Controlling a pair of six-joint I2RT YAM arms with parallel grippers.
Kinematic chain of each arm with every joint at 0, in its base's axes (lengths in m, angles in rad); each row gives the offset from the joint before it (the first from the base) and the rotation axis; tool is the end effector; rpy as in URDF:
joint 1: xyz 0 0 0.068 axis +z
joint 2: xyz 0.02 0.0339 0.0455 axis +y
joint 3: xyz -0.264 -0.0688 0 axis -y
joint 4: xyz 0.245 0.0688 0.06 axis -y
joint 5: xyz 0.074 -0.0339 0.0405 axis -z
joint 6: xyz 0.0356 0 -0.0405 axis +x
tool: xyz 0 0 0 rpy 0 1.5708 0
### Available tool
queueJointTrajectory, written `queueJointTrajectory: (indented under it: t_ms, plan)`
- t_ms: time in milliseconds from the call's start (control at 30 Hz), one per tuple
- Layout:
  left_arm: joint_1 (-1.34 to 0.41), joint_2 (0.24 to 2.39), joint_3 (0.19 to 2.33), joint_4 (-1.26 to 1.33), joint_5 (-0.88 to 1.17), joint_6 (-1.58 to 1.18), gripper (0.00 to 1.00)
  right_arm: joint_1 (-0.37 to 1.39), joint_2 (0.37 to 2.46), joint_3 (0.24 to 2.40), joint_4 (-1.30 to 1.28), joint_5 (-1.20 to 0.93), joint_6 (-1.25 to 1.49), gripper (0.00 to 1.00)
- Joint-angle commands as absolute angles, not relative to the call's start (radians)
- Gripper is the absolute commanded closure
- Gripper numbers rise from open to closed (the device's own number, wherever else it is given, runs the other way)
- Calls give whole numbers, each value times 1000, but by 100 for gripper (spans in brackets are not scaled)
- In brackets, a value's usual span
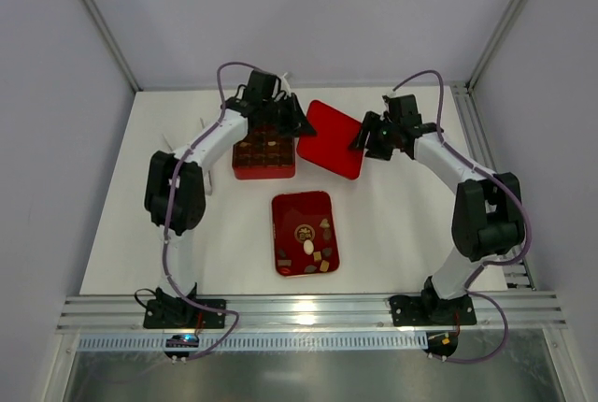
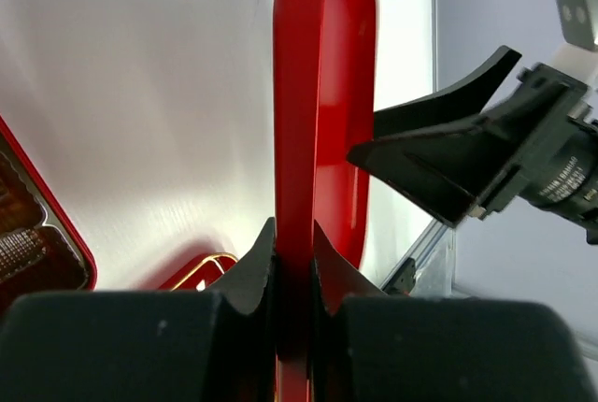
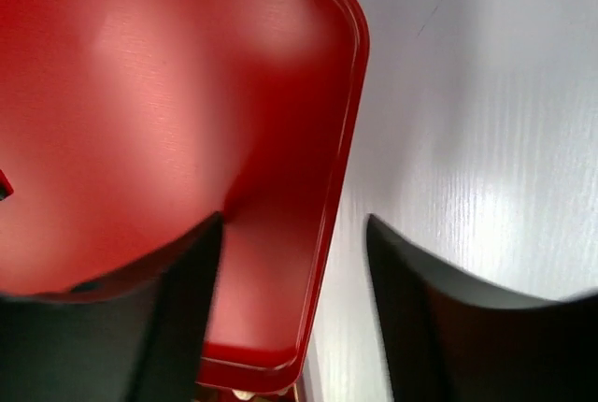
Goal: Pack the chocolate
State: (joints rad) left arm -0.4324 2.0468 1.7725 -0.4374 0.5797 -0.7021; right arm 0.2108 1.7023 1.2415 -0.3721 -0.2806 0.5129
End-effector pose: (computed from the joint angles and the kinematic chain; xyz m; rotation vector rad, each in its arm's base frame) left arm 0.4201 -0.2154 0.2718 0.0023 2.4620 -1.2140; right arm 0.3632 0.0878 0.2400 0.2380 2.4587 0.6634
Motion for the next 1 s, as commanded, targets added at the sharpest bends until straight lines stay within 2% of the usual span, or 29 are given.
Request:
queueJointTrajectory:
  t_ms: [0, 67, 133, 300, 433, 500, 867, 967]
  plan:
    - [-422, 1979, 1753, -442, 589, -753, 100, 261, 1597, 1244, -341, -127, 427, 29]
    - [-405, 1974, 1756, -474, 584, -782, 100, 311, 1511, 1209, -322, -25, 370, 19]
    - [-397, 1970, 1773, -532, 572, -782, 100, 409, 1451, 1177, -292, 130, 275, 17]
    - [-357, 1959, 1773, -586, 603, -814, 100, 635, 1306, 1080, -151, 246, 7, 13]
    - [-341, 1945, 1746, -586, 632, -831, 100, 849, 1308, 1063, -117, 368, -231, 13]
    - [-333, 1924, 1733, -591, 641, -838, 100, 946, 1350, 1057, -103, 525, -328, 13]
    - [-328, 1842, 1658, -591, 663, -821, 100, 1011, 1532, 1075, 26, 716, -543, 15]
    - [-328, 1827, 1644, -591, 667, -812, 100, 1012, 1571, 1084, 92, 733, -592, 23]
